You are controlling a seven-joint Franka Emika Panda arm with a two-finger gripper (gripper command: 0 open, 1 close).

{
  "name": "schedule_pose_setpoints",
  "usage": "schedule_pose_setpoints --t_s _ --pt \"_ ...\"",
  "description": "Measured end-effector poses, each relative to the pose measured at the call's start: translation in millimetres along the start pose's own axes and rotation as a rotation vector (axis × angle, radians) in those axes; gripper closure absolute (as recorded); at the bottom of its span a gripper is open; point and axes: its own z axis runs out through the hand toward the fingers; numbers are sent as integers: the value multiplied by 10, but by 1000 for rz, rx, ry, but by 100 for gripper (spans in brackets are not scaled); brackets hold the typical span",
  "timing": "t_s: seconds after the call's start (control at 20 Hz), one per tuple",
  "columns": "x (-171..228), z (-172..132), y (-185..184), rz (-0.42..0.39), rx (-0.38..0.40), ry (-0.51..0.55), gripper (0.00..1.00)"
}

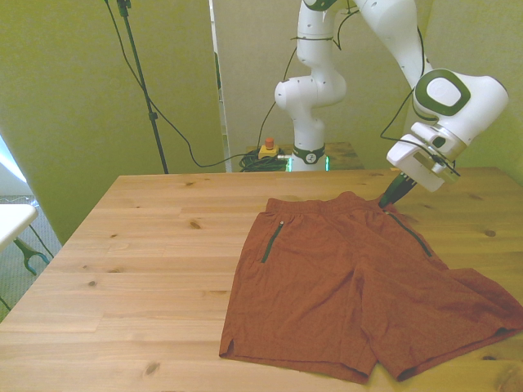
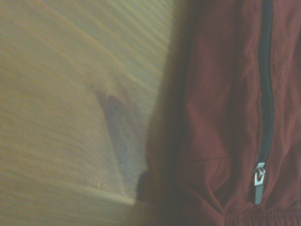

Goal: Fold the shorts

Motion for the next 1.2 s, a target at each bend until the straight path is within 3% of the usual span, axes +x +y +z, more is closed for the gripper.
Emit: schedule_pose_setpoints --t_s 0.25,0.8,1.0,1.2 --pt "224 -248 283 31 85 -52 100" --pt "1049 -447 1465 162 363 -215 100" --pt "1254 -372 1971 202 425 -246 100" --pt "1388 -72 2663 275 447 -271 100"
